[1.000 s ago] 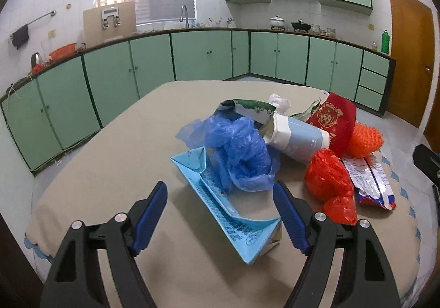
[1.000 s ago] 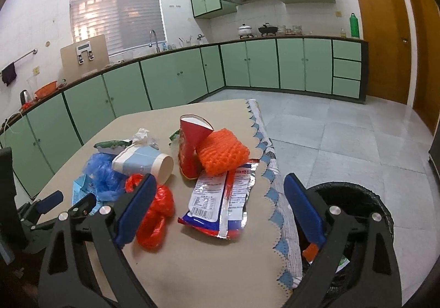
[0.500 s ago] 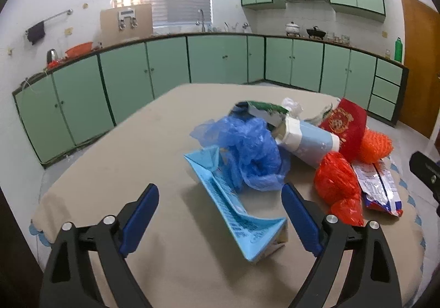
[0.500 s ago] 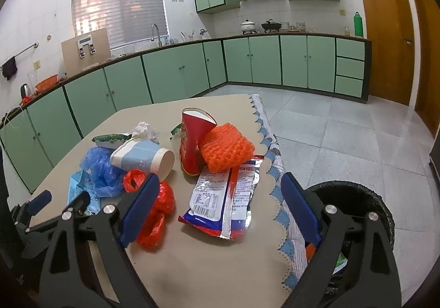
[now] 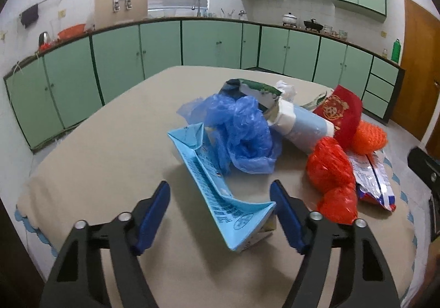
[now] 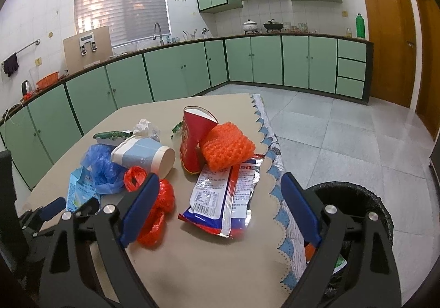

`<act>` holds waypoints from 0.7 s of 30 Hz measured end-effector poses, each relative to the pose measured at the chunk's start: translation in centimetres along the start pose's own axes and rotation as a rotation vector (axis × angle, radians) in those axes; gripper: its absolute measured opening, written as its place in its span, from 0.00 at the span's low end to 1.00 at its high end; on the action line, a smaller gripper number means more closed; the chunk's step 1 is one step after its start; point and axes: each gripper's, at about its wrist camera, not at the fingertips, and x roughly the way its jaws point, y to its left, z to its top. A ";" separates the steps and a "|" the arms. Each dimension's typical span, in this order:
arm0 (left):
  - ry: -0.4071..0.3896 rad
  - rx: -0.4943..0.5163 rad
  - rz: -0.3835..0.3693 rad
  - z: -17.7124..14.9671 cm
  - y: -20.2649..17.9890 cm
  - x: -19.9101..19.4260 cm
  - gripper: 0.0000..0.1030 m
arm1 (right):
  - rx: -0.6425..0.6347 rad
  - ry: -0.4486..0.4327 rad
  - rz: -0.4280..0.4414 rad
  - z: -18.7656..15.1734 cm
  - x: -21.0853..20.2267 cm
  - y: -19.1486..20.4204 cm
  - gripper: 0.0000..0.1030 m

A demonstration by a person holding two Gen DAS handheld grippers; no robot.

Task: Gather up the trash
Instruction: 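Grasp the blue milk carton with the left tool, then grasp the red plastic bag with the right tool while the left tool holds the carton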

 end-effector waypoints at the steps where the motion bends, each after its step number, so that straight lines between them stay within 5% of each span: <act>1: 0.008 -0.004 -0.007 0.0 0.1 0.3 0.61 | 0.001 0.004 0.002 0.0 0.1 0.0 0.84; 6: 0.051 -0.024 -0.026 -0.2 1.0 0.8 0.35 | -0.001 0.014 0.024 -0.3 0.3 0.3 0.83; 16: 0.046 -0.055 0.046 0.3 4.6 -0.4 0.32 | -0.015 0.050 0.141 -1.4 1.7 5.0 0.73; 21: 0.046 -0.038 0.056 0.2 4.7 -0.2 0.32 | -0.047 0.066 0.125 -2.0 2.8 6.5 0.65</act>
